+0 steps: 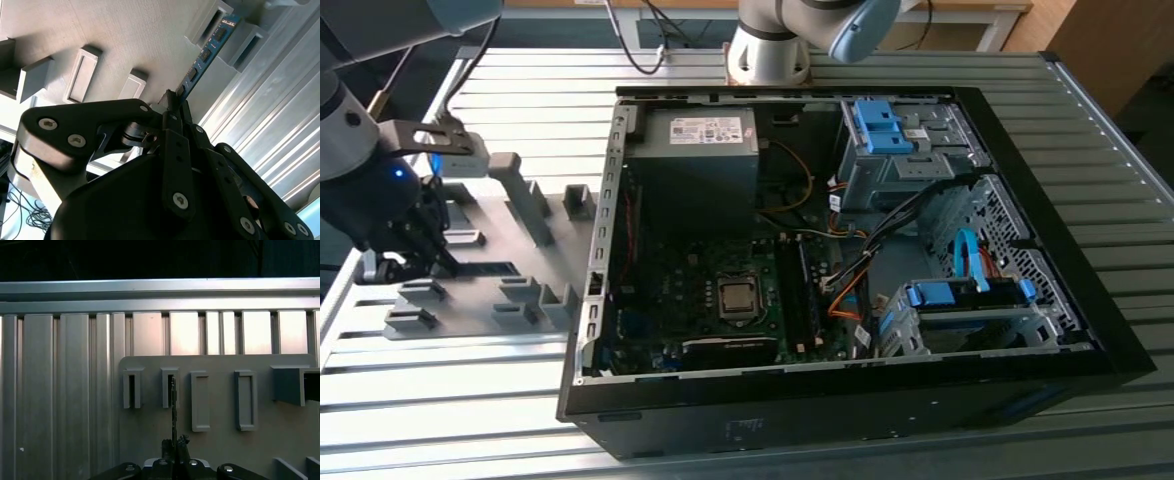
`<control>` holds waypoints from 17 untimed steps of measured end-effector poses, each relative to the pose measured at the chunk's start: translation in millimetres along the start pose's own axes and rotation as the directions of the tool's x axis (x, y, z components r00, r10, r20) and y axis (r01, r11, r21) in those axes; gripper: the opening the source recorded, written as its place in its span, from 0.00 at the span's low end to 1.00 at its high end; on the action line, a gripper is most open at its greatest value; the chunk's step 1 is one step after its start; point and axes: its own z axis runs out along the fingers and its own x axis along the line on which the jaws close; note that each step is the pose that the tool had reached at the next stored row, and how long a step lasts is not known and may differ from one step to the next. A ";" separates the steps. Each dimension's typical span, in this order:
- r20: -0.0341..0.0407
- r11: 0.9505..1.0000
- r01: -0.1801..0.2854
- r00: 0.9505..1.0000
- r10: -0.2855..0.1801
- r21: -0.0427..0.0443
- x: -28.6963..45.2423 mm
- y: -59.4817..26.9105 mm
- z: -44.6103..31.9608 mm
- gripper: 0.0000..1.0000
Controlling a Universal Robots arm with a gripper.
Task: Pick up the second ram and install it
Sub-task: 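Pick up the second ram and move it above second insertion slot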
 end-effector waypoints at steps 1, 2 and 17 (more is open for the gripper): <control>0.000 1.000 0.000 1.000 0.000 0.000 0.0 0.0 -0.6 0.14; 0.000 1.000 0.000 1.000 0.000 0.000 0.0 0.0 -1.2 0.14; 0.000 1.000 0.000 1.000 0.000 0.000 -0.1 0.1 -7.3 0.14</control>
